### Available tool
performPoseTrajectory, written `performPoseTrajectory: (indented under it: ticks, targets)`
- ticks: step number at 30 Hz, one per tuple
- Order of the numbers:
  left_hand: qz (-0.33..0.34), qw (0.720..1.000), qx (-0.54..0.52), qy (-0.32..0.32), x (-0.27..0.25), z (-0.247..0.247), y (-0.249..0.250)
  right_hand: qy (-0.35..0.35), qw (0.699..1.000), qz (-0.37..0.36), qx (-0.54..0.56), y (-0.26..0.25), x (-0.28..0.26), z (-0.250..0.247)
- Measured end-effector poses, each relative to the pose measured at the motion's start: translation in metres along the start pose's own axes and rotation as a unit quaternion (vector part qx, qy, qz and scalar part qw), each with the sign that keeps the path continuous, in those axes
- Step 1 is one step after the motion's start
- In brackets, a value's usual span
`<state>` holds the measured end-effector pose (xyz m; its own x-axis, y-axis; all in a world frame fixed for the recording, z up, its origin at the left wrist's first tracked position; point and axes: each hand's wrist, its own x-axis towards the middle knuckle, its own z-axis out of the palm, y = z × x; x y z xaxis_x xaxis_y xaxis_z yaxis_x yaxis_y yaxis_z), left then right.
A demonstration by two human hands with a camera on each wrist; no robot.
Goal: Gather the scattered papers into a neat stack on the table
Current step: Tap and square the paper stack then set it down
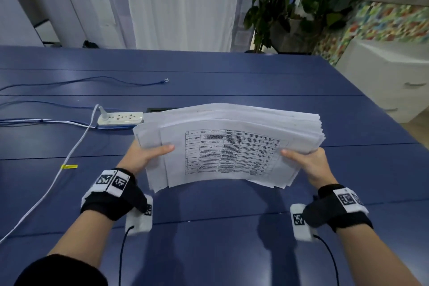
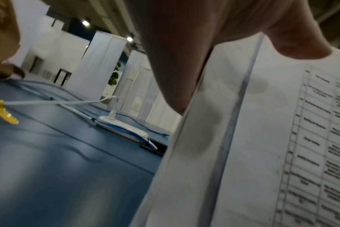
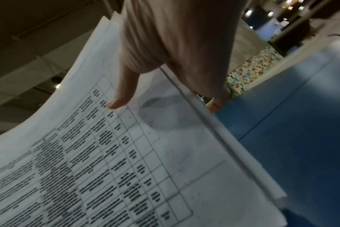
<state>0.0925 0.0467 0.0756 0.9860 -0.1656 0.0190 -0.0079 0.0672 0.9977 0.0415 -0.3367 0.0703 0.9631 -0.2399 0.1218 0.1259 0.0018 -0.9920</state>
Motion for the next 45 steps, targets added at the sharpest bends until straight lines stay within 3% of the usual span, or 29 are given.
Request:
performPoseTrajectory:
  ticks: [4, 10, 18, 24, 29, 33, 38, 41, 45]
  targets:
    - [0.035, 0.999, -0.020, -0.009, 0.002, 0.005, 0.012, 0.018, 1.000, -0.011, 0.013, -0.002, 0.002, 0.007]
    - [0.019, 1.000, -0.006, -0.007, -0.012, 0.014, -0.005, 0.044, 0.998, 0.033, 0.034, 0.015, -0.007, 0.011]
    - [0.079, 0.996, -0.047, 0.020, -0.002, 0.007, 0.031, 0.060, 0.996, -0.025, 0.053, -0.018, 0.001, 0.003]
    - [0.038, 0.998, -0.034, 0.032, -0.005, 0.000, -0.008, 0.023, 1.000, 0.000, -0.020, -0.001, 0.001, 0.001]
    - [0.045, 0.994, -0.066, 0.073, 0.006, -0.013, -0.002, 0.021, 0.999, -0.005, -0.034, -0.003, 0.008, -0.004]
    - [0.071, 0.996, -0.002, 0.061, 0.002, 0.009, 0.007, 0.028, 1.000, -0.009, -0.002, -0.004, 0.008, 0.004]
    - [0.043, 0.991, -0.018, 0.122, 0.013, 0.010, -0.002, 0.032, 0.999, -0.026, 0.025, -0.009, 0.009, 0.004]
    - [0.052, 0.994, -0.011, 0.098, 0.013, 0.018, -0.001, 0.036, 0.999, -0.027, 0.030, -0.009, 0.012, 0.004]
    - [0.018, 0.997, -0.027, 0.068, 0.013, 0.019, 0.001, 0.049, 0.998, -0.014, 0.030, -0.006, 0.015, -0.001]
